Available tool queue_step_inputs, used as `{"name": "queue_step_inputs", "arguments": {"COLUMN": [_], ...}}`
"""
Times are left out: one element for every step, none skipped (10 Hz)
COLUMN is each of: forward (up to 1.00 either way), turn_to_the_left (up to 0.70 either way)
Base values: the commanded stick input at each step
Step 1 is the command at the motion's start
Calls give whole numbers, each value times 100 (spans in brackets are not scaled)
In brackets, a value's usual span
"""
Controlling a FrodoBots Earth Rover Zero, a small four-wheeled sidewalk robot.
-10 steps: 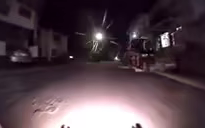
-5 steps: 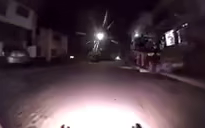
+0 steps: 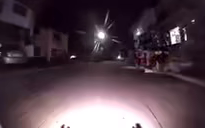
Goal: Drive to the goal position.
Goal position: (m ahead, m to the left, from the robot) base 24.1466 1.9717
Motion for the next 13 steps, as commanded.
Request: {"name": "queue_step_inputs", "arguments": {"forward": [85,85,85,85,85,85,85,85,85,85,85,85,85], "turn_to_the_left": [0,0,0,0,0,0,0,0,0,0,0,0,0]}}
